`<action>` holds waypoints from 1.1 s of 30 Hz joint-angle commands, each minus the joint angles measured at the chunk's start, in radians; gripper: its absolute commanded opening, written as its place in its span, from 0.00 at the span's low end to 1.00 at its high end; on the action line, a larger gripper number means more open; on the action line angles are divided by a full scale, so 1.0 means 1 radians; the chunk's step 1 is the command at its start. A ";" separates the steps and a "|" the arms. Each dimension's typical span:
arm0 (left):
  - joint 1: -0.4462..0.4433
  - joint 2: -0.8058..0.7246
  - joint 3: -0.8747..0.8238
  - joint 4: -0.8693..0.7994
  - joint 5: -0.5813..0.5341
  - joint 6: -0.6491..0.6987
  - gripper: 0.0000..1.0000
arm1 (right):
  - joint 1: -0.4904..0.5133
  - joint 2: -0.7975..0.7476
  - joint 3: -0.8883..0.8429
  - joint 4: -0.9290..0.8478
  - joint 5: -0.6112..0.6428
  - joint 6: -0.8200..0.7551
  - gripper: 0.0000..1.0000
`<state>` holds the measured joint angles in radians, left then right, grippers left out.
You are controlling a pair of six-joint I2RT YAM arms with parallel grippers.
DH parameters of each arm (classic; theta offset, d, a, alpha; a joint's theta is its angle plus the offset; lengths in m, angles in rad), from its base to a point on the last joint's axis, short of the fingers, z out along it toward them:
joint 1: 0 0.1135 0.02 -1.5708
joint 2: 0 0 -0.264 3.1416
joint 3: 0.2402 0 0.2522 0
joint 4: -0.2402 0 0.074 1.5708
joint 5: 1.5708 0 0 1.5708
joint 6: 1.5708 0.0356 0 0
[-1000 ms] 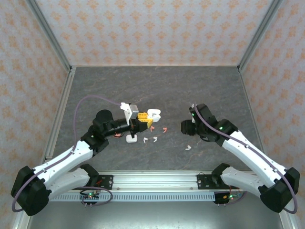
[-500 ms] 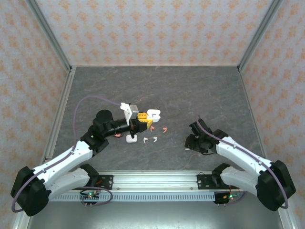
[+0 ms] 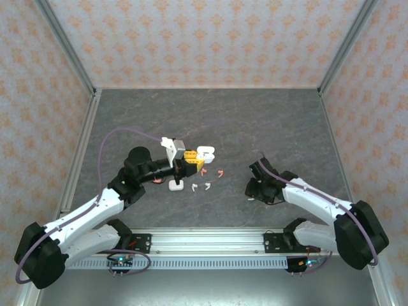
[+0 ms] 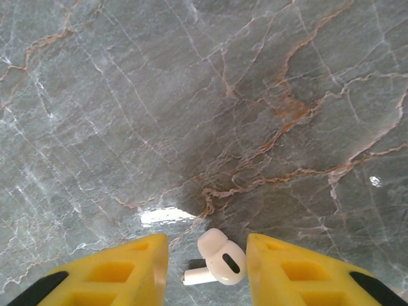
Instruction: Insert the wireless bluetooth earbuds into the charging case
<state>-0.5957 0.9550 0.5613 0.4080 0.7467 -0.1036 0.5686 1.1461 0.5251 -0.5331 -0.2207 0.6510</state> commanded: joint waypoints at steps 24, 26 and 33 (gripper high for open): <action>-0.001 0.001 0.003 0.017 -0.018 0.023 0.00 | -0.004 0.069 0.005 0.013 0.046 -0.042 0.18; -0.001 0.002 0.003 0.017 -0.018 0.022 0.00 | -0.004 0.046 0.022 0.005 0.056 -0.077 0.17; -0.002 0.026 0.010 0.049 -0.055 -0.045 0.00 | -0.001 -0.067 0.122 -0.010 0.052 -0.251 0.15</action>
<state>-0.5957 0.9649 0.5613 0.4114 0.7334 -0.1131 0.5659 1.1320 0.5812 -0.5426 -0.1902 0.5083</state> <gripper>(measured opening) 0.184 0.158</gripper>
